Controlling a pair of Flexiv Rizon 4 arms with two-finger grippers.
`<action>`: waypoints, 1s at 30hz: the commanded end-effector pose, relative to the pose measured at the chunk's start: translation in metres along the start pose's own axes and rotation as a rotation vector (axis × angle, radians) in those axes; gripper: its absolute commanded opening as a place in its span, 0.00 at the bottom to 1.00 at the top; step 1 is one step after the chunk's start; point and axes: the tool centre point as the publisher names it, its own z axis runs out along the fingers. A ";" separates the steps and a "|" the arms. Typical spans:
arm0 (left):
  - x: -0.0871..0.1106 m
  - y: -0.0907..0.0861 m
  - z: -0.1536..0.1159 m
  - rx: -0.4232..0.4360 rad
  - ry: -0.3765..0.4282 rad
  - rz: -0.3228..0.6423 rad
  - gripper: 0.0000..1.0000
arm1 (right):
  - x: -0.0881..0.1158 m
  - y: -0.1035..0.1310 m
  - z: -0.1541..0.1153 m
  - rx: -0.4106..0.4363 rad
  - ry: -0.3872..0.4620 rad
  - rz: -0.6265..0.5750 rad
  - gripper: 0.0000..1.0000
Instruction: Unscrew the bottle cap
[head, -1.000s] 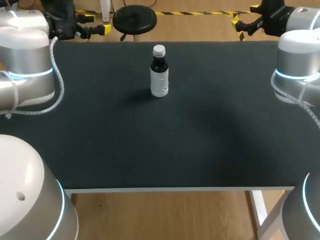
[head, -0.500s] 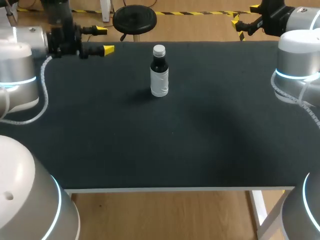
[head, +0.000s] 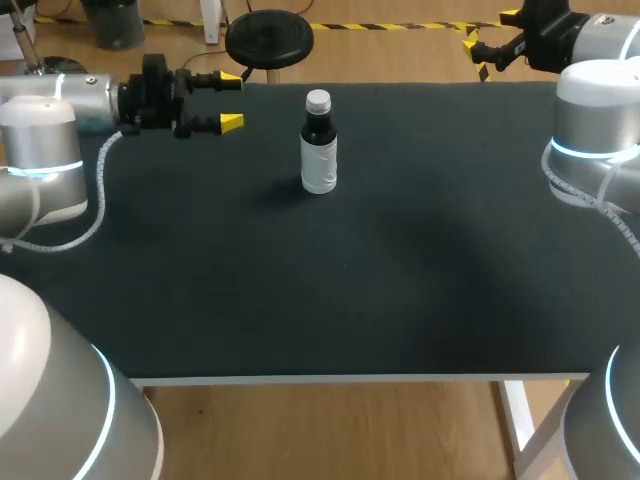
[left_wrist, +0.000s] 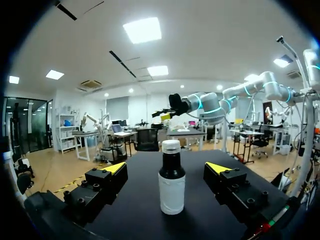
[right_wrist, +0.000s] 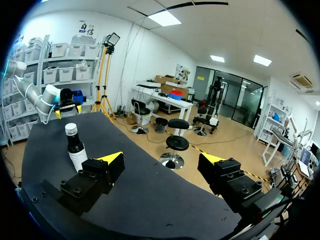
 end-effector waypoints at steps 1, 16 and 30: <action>-0.011 0.009 0.014 0.027 0.111 -0.007 1.00 | 0.000 0.000 0.000 -0.002 0.001 0.000 1.00; -0.008 0.021 0.063 0.008 0.245 -0.035 1.00 | 0.000 0.000 0.000 -0.002 0.001 0.000 1.00; -0.003 0.029 0.096 0.003 0.353 -0.045 1.00 | 0.000 0.000 0.000 -0.002 0.001 0.000 1.00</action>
